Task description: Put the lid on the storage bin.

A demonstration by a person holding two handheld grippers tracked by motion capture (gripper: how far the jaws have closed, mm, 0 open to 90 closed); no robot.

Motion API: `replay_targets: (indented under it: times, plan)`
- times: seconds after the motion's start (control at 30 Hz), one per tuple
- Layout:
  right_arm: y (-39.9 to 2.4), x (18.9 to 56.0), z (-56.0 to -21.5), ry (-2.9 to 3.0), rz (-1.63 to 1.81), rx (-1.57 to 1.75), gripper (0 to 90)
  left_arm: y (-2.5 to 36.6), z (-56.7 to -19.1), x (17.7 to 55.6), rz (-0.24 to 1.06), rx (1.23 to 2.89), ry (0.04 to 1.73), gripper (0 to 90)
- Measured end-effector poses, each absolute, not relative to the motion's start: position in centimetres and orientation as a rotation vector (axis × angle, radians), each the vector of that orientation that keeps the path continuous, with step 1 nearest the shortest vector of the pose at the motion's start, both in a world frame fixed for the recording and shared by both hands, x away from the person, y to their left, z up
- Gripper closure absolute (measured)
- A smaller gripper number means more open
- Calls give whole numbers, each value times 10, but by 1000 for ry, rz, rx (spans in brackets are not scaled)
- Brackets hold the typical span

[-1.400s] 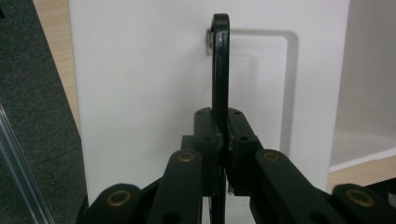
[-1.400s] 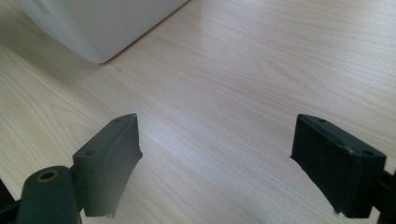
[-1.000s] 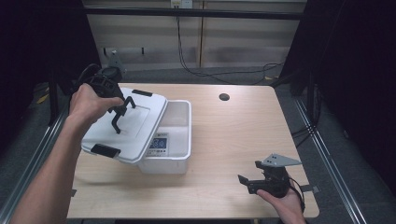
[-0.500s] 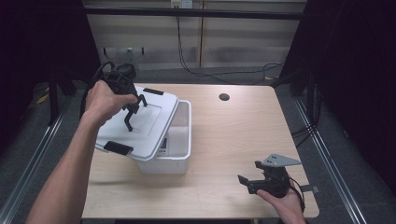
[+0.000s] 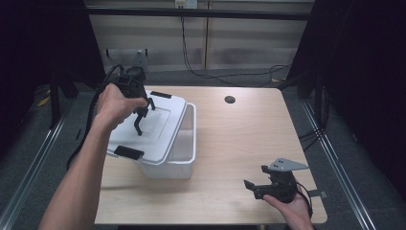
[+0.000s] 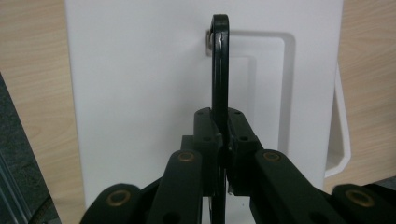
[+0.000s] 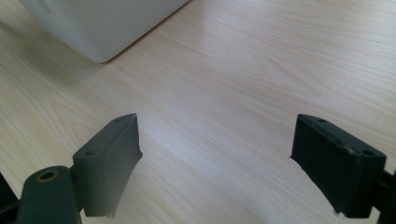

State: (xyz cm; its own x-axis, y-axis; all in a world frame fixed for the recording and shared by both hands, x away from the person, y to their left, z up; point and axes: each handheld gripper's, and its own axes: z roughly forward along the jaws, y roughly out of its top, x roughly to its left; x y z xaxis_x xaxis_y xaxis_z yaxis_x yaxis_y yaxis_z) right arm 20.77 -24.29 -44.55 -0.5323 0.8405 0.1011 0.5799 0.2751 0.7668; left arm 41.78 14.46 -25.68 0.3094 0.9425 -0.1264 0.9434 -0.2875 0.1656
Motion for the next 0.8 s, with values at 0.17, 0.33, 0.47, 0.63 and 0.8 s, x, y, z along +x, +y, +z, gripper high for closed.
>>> replay_targets:
  times: [0.17,0.33,0.47,0.63,0.8]
  plan:
    - [-243,208,-445,2226,1125,1294,144,140,-257,420,-3,2279,1796,848]
    - [-243,208,-446,2226,1127,1291,145,139,-260,421,-19,2265,1812,848]
    - [-243,208,-445,2226,1132,1291,144,136,-260,420,-20,2224,1841,848]
    - [-243,207,-445,2227,1131,1294,145,130,-265,420,-18,2159,1896,848]
    - [-243,208,-446,2228,1131,1291,145,125,-269,420,-56,2137,1901,848]
